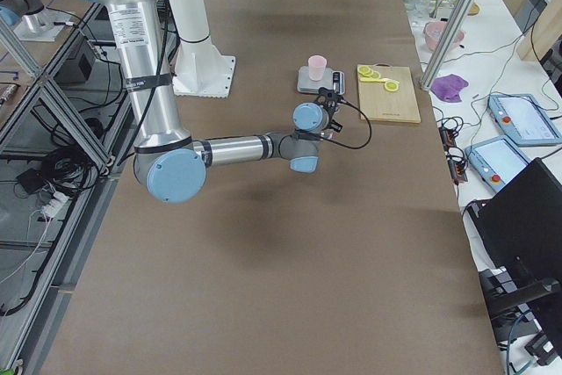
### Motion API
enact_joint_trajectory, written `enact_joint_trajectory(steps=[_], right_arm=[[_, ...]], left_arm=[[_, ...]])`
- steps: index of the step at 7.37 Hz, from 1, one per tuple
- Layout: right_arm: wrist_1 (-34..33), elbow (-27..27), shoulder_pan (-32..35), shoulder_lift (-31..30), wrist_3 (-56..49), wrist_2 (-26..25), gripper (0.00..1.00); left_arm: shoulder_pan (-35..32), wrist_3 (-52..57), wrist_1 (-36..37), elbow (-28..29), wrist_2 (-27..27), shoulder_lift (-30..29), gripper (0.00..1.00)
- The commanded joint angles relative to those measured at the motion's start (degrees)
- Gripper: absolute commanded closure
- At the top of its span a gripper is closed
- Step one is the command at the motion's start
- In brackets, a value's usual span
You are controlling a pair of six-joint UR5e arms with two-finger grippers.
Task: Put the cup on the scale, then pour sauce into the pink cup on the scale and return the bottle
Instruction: 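Lower the dispenser onto the table with the right gripper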
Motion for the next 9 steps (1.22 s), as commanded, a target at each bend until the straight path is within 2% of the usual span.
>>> enact_joint_trajectory(steps=[1,9], right_arm=[[0.9,-2.2,-0.1,0.2,-0.2,0.0,1.0],[0.9,-3.0,-0.4,0.5,-1.0,-0.5,1.0]], left_arm=[[0.0,0.0,0.0,-0.1,0.0,0.0,0.02],[0.0,-0.2,0.1,-0.3,0.0,-0.4,0.02]])
